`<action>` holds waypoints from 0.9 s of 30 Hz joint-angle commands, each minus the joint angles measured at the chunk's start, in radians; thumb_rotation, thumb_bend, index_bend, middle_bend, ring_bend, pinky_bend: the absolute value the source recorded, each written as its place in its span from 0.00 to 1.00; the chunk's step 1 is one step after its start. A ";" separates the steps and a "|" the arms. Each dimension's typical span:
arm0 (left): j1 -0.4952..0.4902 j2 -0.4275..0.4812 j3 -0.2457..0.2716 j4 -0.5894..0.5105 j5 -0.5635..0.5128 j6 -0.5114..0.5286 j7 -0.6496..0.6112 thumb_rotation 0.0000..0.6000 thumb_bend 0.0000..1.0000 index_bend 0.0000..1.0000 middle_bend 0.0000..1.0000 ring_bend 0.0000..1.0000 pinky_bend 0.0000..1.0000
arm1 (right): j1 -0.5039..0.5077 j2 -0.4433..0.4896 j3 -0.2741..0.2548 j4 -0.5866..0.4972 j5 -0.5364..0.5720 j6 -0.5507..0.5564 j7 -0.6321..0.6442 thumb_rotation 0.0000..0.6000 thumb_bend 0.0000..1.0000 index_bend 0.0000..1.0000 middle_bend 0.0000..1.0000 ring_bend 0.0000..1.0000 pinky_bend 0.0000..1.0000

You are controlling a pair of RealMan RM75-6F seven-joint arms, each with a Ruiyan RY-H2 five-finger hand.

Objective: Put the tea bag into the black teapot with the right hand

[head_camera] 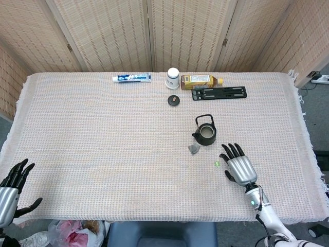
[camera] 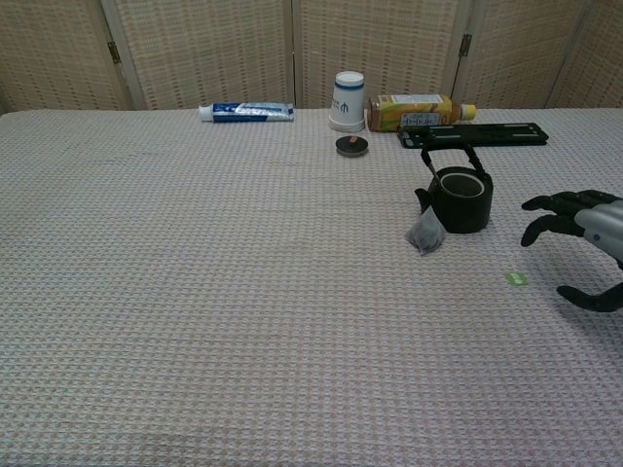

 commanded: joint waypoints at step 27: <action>0.006 0.016 0.002 0.008 0.009 0.011 -0.045 1.00 0.24 0.00 0.00 0.00 0.29 | 0.060 -0.124 0.009 0.162 0.013 -0.011 0.054 1.00 0.33 0.43 0.12 0.00 0.00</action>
